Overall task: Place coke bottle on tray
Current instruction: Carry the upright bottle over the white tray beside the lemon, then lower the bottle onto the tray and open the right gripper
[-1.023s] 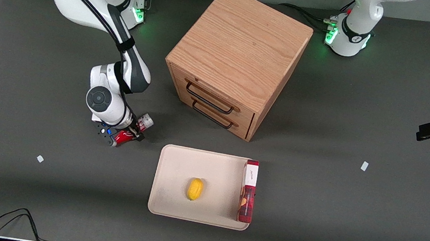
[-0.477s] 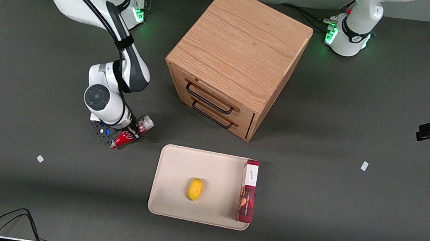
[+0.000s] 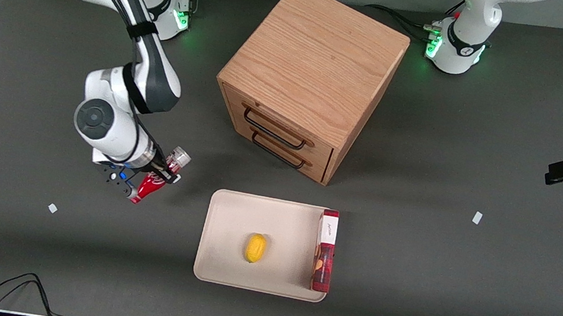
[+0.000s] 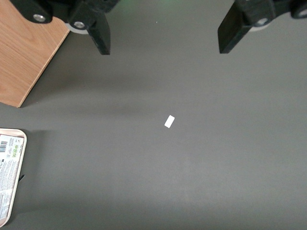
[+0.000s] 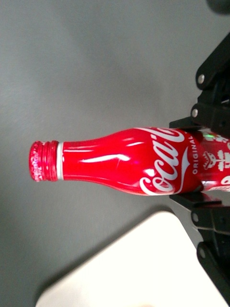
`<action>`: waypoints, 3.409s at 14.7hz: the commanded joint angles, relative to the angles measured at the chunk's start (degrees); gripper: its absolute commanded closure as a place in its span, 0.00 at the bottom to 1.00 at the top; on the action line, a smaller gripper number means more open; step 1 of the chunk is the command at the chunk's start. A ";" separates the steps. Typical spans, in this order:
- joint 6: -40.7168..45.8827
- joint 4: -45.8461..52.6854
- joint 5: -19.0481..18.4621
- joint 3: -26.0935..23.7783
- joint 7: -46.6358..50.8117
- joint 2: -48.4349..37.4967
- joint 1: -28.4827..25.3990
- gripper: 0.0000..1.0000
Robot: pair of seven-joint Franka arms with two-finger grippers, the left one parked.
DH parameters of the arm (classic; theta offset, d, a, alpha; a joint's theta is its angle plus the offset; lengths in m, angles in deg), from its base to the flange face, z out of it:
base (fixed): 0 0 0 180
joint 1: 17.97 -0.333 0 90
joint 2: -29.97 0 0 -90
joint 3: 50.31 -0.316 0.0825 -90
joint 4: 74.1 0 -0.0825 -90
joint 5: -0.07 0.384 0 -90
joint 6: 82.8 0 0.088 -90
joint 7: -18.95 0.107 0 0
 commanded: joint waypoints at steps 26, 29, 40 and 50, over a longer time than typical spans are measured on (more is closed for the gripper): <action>-6.40 41.93 0.21 -3.02 -27.53 36.72 -3.59 0.56; -11.05 39.21 0.57 -3.10 -27.44 36.99 -3.68 0.46; -15.11 37.79 1.80 -3.02 -27.53 38.04 -3.59 0.03; -14.41 24.47 1.89 -2.31 -28.23 23.31 -1.76 0.00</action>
